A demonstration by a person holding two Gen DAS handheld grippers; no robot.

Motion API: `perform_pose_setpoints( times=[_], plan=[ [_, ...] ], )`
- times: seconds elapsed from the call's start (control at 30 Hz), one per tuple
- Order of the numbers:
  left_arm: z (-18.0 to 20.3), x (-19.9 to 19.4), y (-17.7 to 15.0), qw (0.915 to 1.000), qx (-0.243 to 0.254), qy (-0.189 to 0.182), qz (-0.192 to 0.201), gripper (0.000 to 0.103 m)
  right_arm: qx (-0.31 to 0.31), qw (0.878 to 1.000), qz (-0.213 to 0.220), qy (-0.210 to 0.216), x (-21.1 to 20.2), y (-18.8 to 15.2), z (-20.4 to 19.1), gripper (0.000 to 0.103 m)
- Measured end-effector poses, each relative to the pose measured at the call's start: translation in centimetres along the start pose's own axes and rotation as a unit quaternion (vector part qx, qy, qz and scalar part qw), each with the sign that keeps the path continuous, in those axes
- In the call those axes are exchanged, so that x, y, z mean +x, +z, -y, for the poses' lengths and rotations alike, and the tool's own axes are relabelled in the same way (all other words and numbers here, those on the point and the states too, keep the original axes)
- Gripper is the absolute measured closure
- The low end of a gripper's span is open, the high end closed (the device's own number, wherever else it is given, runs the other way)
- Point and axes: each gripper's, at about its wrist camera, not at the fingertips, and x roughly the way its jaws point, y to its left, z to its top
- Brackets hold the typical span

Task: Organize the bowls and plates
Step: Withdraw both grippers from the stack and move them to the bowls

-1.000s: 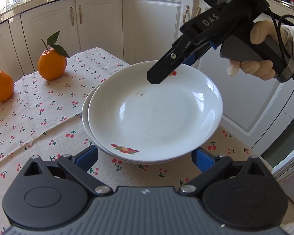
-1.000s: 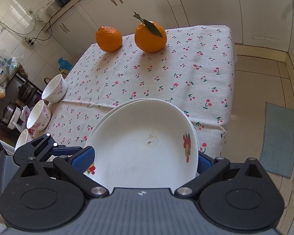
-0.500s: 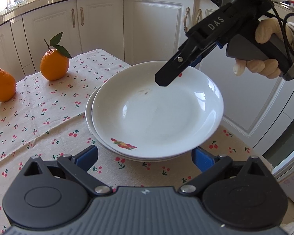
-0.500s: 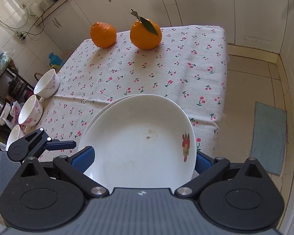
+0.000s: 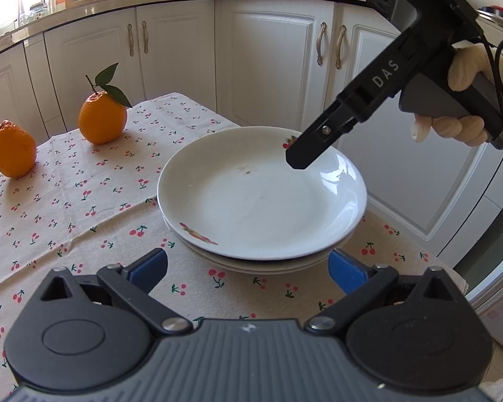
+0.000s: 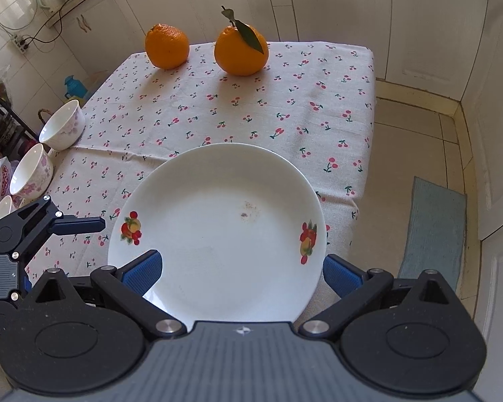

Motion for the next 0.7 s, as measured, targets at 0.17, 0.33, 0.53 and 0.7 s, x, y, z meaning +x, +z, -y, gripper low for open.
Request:
perform_pose_setpoints(
  times=[0.17, 0.33, 0.53, 0.7],
  plan=[
    [-0.5, -1.3, -0.3, 0.9998, -0.002, 0.003, 0.018, 0.002, -0.024, 0.999, 0.036, -0.027, -1.5, -0.3, -2.5, 0.000],
    [-1.3, -3.0, -0.4, 0.9991, -0.011, 0.014, 0.038, 0.001, -0.058, 0.994, 0.071, -0.058, -2.4, -0.9, -5.8, 0.000],
    [-2.5, -5.9, -1.1, 0.9971, -0.021, 0.038, 0.063, 0.001, -0.096, 0.981, 0.132, -0.102, -3.1, -1.4, -10.5, 0.000],
    [-3.5, -8.7, -2.4, 0.9947, -0.039, 0.057, 0.076, 0.001, -0.136, 0.971, 0.159, -0.113, -2.6, -1.8, -14.7, 0.000]
  ],
)
